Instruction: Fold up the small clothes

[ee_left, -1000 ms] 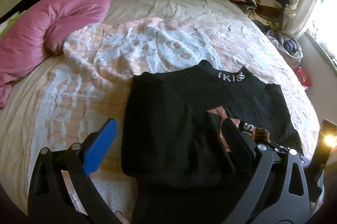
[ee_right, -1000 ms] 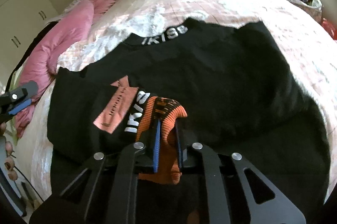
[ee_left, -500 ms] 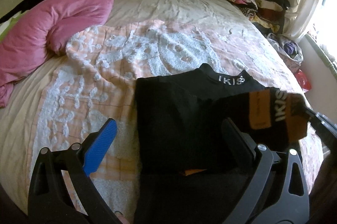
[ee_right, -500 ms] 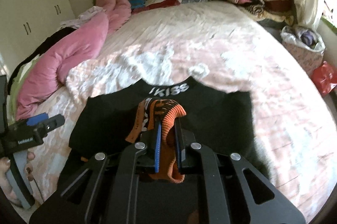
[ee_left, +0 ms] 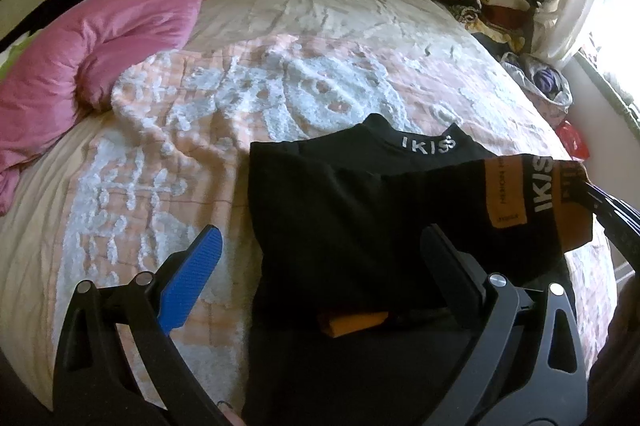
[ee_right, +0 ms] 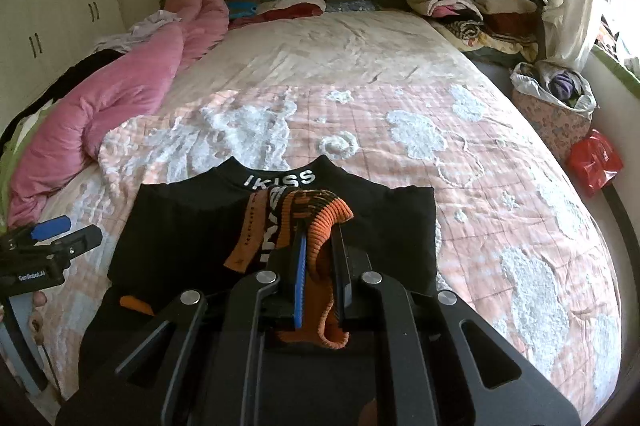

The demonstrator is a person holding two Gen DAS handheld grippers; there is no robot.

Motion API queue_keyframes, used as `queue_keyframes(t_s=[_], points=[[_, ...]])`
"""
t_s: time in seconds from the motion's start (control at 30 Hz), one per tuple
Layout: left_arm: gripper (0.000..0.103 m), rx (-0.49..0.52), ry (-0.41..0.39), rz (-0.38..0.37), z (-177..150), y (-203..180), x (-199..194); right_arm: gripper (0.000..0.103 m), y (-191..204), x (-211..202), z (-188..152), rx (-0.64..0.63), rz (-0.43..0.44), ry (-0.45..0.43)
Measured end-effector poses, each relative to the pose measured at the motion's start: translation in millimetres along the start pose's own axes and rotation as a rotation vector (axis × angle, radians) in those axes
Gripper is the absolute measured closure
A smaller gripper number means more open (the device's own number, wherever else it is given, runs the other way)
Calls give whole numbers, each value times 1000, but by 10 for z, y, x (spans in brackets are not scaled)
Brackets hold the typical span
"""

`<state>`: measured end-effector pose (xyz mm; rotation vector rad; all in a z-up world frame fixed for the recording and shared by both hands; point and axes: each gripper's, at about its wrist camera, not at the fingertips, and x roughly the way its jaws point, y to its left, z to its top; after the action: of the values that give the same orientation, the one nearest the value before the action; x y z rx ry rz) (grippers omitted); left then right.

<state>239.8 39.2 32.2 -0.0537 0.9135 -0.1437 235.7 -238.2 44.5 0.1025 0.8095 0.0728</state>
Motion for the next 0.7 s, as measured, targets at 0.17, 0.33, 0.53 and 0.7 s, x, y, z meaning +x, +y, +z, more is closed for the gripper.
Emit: queue_keyframes(t_s=[0.17,0.33,0.53,0.7], points=[[10,15,10,-9,9,-90,65,93,-16,46,-18,0,-16,13],[10,22,16,-10,17,-131,100,93,-30,86,-34,-12,-31,25],[10,20,25,-3,19,-114,151,93,-62,160,-73,-18,-48,47],[10,13,35,0,20,-57,203,93,-93,187,-106,-11,-47,55]])
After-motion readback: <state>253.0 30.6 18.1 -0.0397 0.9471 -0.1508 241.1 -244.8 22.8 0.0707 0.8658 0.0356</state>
